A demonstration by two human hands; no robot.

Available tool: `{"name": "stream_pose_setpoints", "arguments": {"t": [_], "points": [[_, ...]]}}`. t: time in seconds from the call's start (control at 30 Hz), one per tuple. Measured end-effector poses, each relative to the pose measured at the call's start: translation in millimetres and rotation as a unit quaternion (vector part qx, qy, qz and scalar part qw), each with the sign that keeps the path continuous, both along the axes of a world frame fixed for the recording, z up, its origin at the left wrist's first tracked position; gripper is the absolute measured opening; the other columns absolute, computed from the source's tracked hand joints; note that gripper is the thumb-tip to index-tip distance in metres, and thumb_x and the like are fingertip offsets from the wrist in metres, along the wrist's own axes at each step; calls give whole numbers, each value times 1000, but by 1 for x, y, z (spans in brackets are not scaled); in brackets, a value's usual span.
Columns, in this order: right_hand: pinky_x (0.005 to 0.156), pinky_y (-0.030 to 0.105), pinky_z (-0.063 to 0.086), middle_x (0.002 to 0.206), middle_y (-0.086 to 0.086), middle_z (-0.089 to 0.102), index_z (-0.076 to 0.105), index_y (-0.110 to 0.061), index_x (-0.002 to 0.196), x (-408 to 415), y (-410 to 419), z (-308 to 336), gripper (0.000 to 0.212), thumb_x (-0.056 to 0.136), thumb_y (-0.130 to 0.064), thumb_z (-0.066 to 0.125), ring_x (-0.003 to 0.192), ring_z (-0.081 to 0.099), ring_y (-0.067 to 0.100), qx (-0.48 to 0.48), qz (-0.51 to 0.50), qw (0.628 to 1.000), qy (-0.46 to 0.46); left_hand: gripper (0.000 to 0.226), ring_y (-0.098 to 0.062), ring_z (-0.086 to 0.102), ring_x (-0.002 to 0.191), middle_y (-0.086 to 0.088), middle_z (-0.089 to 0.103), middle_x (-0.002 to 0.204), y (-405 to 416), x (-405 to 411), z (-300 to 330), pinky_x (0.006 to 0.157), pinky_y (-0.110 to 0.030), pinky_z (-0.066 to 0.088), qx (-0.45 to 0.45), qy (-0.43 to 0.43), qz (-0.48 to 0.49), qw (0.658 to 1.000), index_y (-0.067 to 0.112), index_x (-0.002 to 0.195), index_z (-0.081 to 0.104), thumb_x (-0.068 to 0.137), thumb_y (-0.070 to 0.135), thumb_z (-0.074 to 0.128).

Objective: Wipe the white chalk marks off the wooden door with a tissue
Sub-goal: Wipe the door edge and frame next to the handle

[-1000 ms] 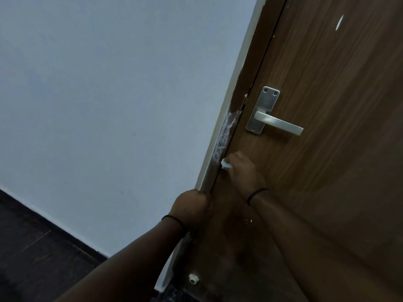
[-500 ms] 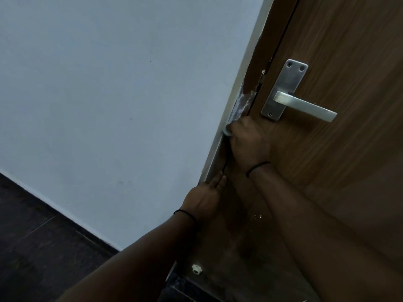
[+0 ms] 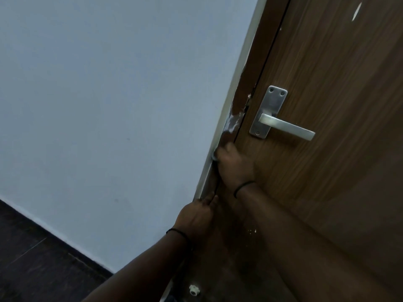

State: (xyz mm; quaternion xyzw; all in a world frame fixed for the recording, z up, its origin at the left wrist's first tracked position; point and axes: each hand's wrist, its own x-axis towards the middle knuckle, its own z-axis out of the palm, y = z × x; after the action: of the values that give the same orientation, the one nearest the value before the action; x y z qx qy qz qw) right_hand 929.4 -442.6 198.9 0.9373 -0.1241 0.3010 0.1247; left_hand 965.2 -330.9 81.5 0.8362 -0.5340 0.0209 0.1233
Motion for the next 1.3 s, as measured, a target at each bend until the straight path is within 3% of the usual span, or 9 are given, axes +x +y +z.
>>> {"name": "stream_pose_setpoints", "arguments": {"t": [0.1, 0.27, 0.37, 0.53, 0.67, 0.77, 0.97, 1.1, 1.3], "points": [[57, 35, 44, 107, 14, 58, 62, -9, 101, 1, -2, 19, 14, 92, -7, 51, 77, 62, 36, -22, -7, 1000, -6, 70, -37, 54, 114, -12, 30, 155, 3, 0, 5, 90, -45, 47, 11, 1, -7, 1000, 20, 156, 8, 98, 24, 48], [46, 30, 43, 95, 15, 54, 59, -6, 94, 14, 2, 76, 15, 83, 4, 57, 57, 57, 32, -45, -12, 983, -178, 70, -34, 53, 118, -11, 33, 154, 3, 0, 12, 96, -42, 46, -1, 17, -1, 1000, 26, 156, 6, 99, 34, 47], [52, 31, 44, 104, 16, 54, 59, -6, 98, 12, 10, 60, 13, 88, -1, 52, 63, 61, 35, -18, -44, 990, -134, 67, -35, 55, 114, -12, 37, 152, 6, -8, 12, 92, -43, 47, -2, 18, -7, 1000, 23, 156, 9, 100, 32, 45], [70, 37, 51, 102, 15, 55, 62, -9, 96, 4, 24, 57, 20, 92, -1, 44, 84, 63, 37, 41, -59, 997, -16, 67, -35, 51, 119, -7, 21, 161, 15, -5, 23, 93, -43, 47, -12, 8, -8, 1000, 22, 156, 10, 99, 27, 45], [62, 38, 54, 102, 13, 57, 55, -9, 103, 7, 37, 112, 18, 90, 3, 50, 75, 63, 32, 4, -56, 986, -157, 67, -33, 51, 121, -3, 16, 163, 17, -9, 39, 95, -42, 45, -42, 7, -9, 999, 23, 156, 11, 98, 27, 45], [65, 37, 51, 104, 13, 61, 53, -6, 109, 10, 36, 137, 19, 92, 3, 48, 82, 63, 29, 22, -59, 976, -211, 66, -32, 49, 124, 2, 13, 164, 14, -12, 43, 99, -41, 43, -61, 16, -20, 998, 24, 156, 12, 98, 26, 45], [70, 38, 52, 101, 16, 62, 63, -4, 100, 26, 35, 113, 23, 92, 7, 45, 86, 66, 33, 28, -139, 979, -148, 70, -34, 50, 123, 4, 11, 164, 7, -8, 22, 98, -44, 45, -40, 30, -37, 998, 27, 156, 10, 97, 32, 48], [67, 37, 52, 97, 18, 62, 63, -4, 95, 23, 23, 77, 21, 92, 5, 44, 82, 66, 35, 27, -113, 985, -125, 67, -35, 56, 111, -8, 34, 155, 5, -1, 9, 89, -41, 47, -40, 30, -11, 999, 26, 155, 14, 97, 34, 47], [68, 34, 45, 102, 14, 59, 61, -8, 99, 10, 25, -2, 26, 93, 3, 38, 93, 63, 32, 87, -94, 990, 67, 61, -35, 58, 104, -13, 48, 142, 9, -5, 7, 81, -40, 49, -28, 3, -10, 1000, 21, 154, 21, 97, 25, 45]]}}
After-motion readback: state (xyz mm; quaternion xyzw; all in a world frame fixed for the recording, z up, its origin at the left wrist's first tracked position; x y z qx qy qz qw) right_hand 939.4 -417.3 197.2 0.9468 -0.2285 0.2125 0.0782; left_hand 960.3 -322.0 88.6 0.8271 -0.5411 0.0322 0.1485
